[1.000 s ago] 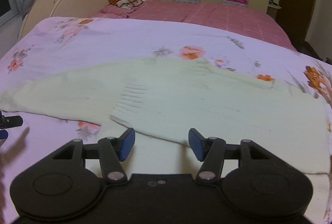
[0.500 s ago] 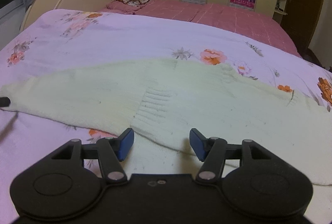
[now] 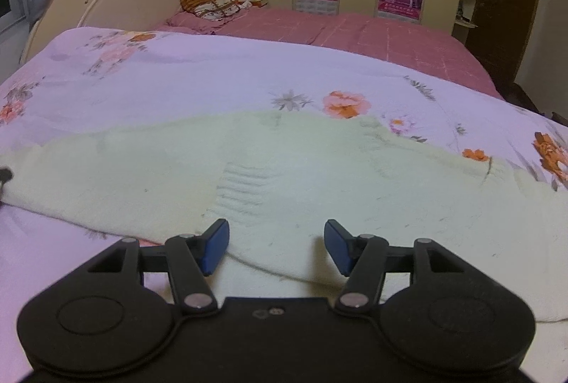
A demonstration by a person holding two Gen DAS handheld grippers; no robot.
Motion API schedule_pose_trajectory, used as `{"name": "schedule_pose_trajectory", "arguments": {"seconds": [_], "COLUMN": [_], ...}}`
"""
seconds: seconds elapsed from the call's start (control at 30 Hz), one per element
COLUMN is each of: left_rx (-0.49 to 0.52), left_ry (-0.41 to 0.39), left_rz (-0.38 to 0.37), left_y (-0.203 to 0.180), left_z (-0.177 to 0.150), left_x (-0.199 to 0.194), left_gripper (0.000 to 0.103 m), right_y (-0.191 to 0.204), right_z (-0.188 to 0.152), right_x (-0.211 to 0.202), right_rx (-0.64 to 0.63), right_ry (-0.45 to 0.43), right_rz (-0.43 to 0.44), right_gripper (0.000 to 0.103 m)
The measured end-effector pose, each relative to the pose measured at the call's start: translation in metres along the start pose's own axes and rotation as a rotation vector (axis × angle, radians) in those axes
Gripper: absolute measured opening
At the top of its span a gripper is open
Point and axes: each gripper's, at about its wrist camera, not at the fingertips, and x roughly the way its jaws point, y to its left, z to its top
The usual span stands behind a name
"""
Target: Fold small clothes
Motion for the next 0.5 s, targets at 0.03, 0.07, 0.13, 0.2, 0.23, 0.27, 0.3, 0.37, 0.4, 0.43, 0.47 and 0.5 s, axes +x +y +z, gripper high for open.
{"name": "schedule_pose_trajectory", "arguments": {"seconds": [0.03, 0.07, 0.13, 0.2, 0.23, 0.27, 0.3, 0.37, 0.4, 0.43, 0.47, 0.5], "left_rx": [0.007, 0.018, 0.053, 0.096, 0.123, 0.147, 0.181, 0.244, 0.277, 0.31, 0.34, 0.365], "left_ry": [-0.006, -0.011, -0.028, -0.047, -0.057, -0.064, -0.07, -0.072, -0.069, -0.059, -0.046, -0.034], "left_rz": [-0.004, -0.011, -0.024, -0.048, -0.067, -0.085, -0.109, -0.167, -0.2, -0.236, -0.269, -0.295], "left_y": [-0.002, -0.005, -0.012, -0.024, -0.033, -0.041, -0.052, -0.074, -0.089, -0.104, -0.119, -0.131], "left_z": [0.0, -0.001, -0.004, -0.004, -0.005, -0.006, -0.008, -0.016, -0.021, -0.026, -0.033, -0.04], "left_x": [-0.001, -0.002, -0.009, -0.013, -0.015, -0.02, -0.022, -0.031, -0.034, -0.036, -0.039, -0.04], "left_gripper": [0.013, 0.009, 0.009, 0.009, 0.009, 0.009, 0.009, 0.009, 0.009, 0.009, 0.009, 0.009], "right_y": [-0.003, -0.006, -0.009, -0.01, -0.01, -0.01, -0.011, -0.015, -0.018, -0.021, -0.024, -0.028], "right_z": [0.001, 0.002, 0.001, -0.007, -0.009, -0.009, -0.008, -0.007, -0.006, -0.006, -0.007, -0.007], "right_x": [-0.001, -0.001, 0.008, 0.024, 0.024, 0.023, 0.023, 0.022, 0.02, 0.017, 0.016, 0.013], "right_rx": [0.009, 0.013, 0.002, -0.019, -0.033, -0.038, -0.028, -0.003, 0.014, 0.034, 0.051, 0.067], "right_ry": [-0.01, -0.017, 0.013, 0.085, 0.062, 0.061, 0.064, 0.063, 0.057, 0.048, 0.041, 0.036], "right_rz": [-0.005, -0.017, -0.054, -0.05, -0.051, -0.05, -0.046, -0.033, -0.023, -0.009, 0.001, 0.007], "right_gripper": [0.058, 0.058, 0.058, 0.058, 0.06, 0.06, 0.06, 0.06, 0.06, 0.06, 0.06, 0.06]}}
